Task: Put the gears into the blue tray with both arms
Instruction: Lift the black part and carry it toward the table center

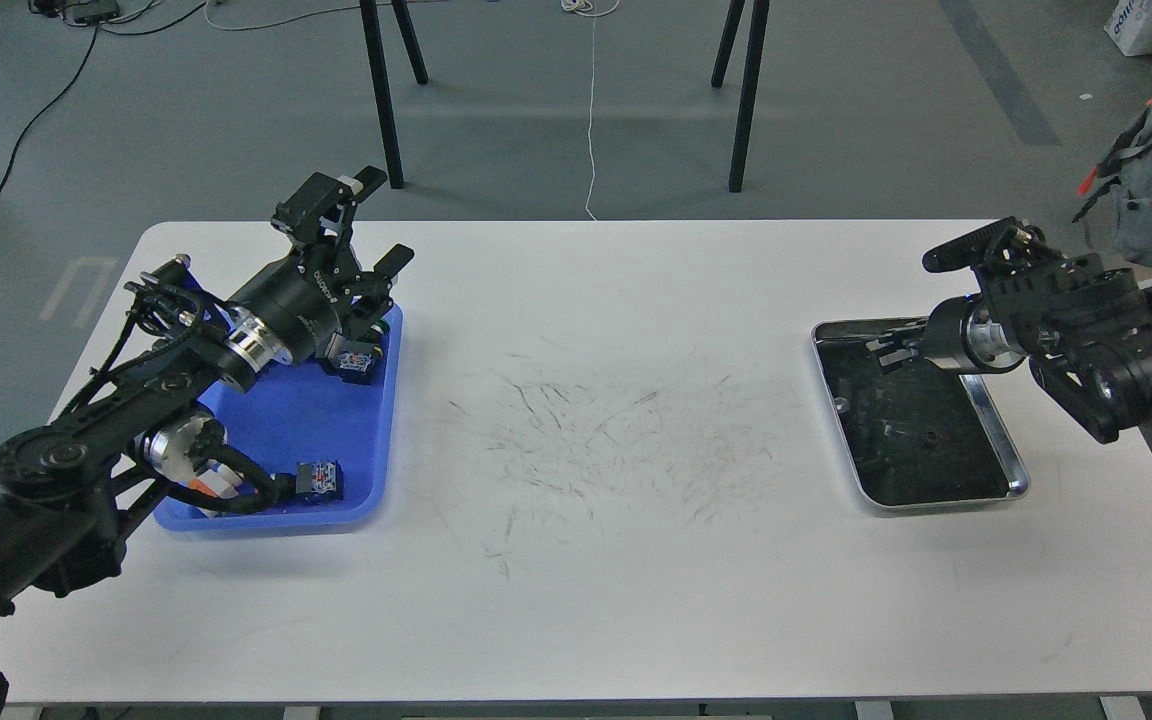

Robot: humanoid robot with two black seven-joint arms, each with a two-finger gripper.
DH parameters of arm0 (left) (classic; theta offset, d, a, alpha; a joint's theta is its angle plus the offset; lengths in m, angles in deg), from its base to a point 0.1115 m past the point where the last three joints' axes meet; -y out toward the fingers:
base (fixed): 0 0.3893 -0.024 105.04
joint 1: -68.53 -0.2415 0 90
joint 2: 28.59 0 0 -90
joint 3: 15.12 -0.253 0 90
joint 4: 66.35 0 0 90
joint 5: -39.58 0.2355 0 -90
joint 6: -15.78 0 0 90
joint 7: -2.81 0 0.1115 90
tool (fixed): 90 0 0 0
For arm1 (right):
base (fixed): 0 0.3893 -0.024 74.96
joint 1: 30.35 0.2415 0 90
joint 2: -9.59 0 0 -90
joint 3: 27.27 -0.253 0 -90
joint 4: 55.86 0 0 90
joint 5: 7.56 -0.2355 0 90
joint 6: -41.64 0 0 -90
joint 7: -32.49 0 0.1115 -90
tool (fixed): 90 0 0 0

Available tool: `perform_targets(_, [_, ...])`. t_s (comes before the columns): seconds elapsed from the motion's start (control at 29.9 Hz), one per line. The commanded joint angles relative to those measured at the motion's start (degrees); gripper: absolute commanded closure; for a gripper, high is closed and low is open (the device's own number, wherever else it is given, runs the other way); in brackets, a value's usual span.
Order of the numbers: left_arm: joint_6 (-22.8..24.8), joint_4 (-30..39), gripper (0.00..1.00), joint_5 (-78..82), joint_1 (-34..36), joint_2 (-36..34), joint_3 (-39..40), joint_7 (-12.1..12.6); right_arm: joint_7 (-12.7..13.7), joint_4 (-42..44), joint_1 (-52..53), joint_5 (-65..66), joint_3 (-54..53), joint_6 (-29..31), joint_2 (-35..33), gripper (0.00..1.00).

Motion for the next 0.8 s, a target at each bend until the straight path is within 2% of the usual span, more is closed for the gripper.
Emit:
perform_targets(0.0, [0.0,-0.3,0.00,0.0,0.0,0.1,0.0,0.0,0.0,-0.2,0.9,-4.7,0.3,0.3,-0.3,0.85])
perform_targets(0.2, [0.0,-0.3,0.00,0.0,0.1,0.1,0.0,0.0,0.0,-0.3,2.3,-9.2,0.1,0.9,-0.3,0.85])
perform_targets(0.4, [0.2,-0.3,0.00,0.0,0.3,0.1,-0.1,0.0,0.0,-0.3,2.5,-15.9,-0.1,6.0,0.3,0.85])
perform_targets(0.77, [0.1,-0.3,0.00,0.0,0.2,0.1,-0.1,0.0,0.0,-1.4,3.4,-25.4,-0.1,9.1,7.7,0.85])
